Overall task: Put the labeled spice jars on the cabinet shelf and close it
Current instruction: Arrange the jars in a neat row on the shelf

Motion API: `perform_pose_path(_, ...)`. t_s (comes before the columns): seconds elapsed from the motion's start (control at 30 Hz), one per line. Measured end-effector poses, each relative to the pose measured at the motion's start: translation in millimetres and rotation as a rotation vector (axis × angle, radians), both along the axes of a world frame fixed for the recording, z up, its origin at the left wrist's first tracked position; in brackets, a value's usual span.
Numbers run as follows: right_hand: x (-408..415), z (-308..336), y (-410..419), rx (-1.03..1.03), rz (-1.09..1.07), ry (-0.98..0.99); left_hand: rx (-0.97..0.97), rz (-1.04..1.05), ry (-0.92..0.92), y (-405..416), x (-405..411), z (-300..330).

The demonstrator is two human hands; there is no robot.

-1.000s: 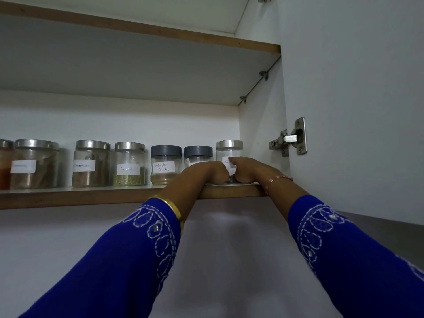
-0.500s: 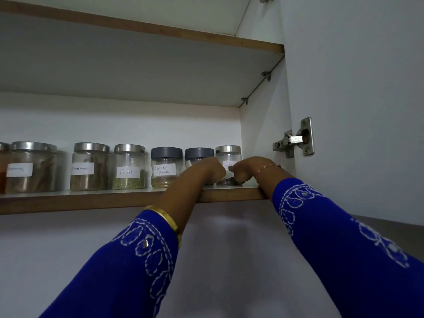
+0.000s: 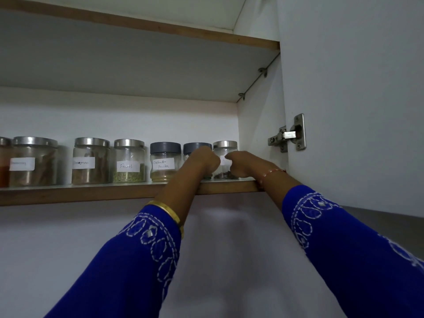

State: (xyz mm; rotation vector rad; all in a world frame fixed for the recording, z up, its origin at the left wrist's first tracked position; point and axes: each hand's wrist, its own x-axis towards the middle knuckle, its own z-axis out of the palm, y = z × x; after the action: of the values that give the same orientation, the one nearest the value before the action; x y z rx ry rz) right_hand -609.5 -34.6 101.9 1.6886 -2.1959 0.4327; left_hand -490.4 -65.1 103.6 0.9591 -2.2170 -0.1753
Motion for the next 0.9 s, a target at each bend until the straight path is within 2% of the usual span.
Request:
perform_pose_path(0.07, 24, 1, 31, -0.130, 0.039, 0.025, -0.023, -0.015, 0.069, 5, 2, 0)
perform_pose_path(0.2, 25, -20, 46, -0.281, 0.048, -0.105, -0.142, 0.008, 0.185, 23, 11, -7)
perform_pose_path(0.3, 38, -29, 63, -0.364, 0.094, -0.159, -0.223, 0.021, 0.240, 33, 16, -14)
perform_pose_path(0.4, 43, -42, 69, -0.388, 0.037, -0.178, -0.273, 0.034, 0.277, 47, 28, -27)
perform_pose_path(0.63, 57, -56, 87, -0.450, 0.030, -0.087, -0.419, -0.044, 0.281, 63, 63, -56)
perform_pose_path(0.77, 69, -62, 105, -0.444, -0.025, 0.062, -0.508, -0.050, 0.152, 69, 91, -67)
perform_pose_path(0.9, 91, -60, 129, -0.465, -0.029, 0.100, -0.549, -0.026, 0.092, 81, 119, -70)
